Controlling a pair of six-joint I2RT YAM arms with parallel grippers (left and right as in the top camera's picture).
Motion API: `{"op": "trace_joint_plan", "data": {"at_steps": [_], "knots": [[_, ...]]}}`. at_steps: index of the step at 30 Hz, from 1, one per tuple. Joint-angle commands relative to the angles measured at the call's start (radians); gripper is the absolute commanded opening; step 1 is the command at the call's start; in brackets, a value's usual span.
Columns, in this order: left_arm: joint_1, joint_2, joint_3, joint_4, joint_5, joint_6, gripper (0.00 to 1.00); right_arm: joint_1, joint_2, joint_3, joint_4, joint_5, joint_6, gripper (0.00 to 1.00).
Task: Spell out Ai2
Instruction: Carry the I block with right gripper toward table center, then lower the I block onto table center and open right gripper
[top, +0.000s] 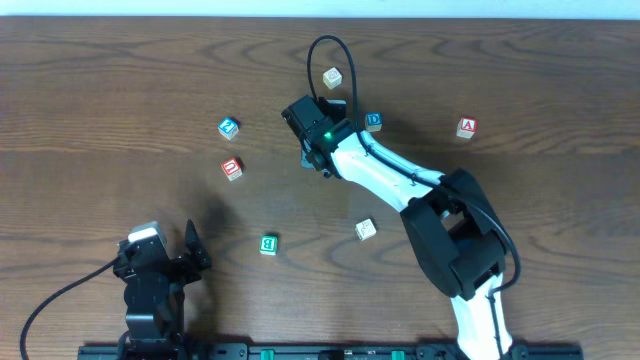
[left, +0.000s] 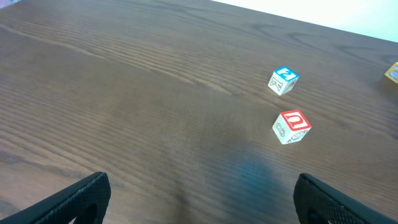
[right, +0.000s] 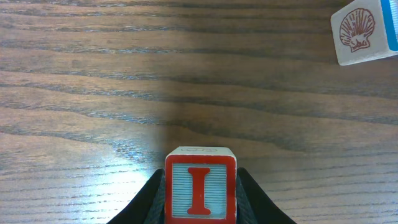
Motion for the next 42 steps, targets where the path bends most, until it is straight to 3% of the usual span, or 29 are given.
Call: {"op": "trace_joint_plan", "data": {"at_steps": [1, 9, 17, 22, 32, 42], "knots": [[0.002, -0.006, -0.019, -0.004, -0.018, 0.017, 0.95, 0.003, 0.051, -0.040, -0.019, -0.063, -0.006, 0.16], [0.002, -0.006, -0.019, -0.004, -0.017, 0.017, 0.95, 0.002, 0.051, -0.040, -0.042, -0.063, -0.006, 0.35], [0.002, -0.006, -0.019, -0.004, -0.017, 0.017, 0.95, 0.001, 0.051, -0.040, -0.057, -0.066, -0.006, 0.36], [0.002, -0.006, -0.019, -0.004, -0.017, 0.017, 0.95, -0.004, 0.051, -0.040, -0.057, -0.066, -0.006, 0.44], [0.002, -0.006, -0.019, -0.004, -0.018, 0.017, 0.95, -0.032, 0.050, -0.031, -0.058, -0.072, -0.006, 0.47], [0.002, -0.006, -0.019, -0.004, -0.018, 0.017, 0.95, -0.051, 0.027, 0.023, -0.058, -0.130, -0.066, 0.60]]}}
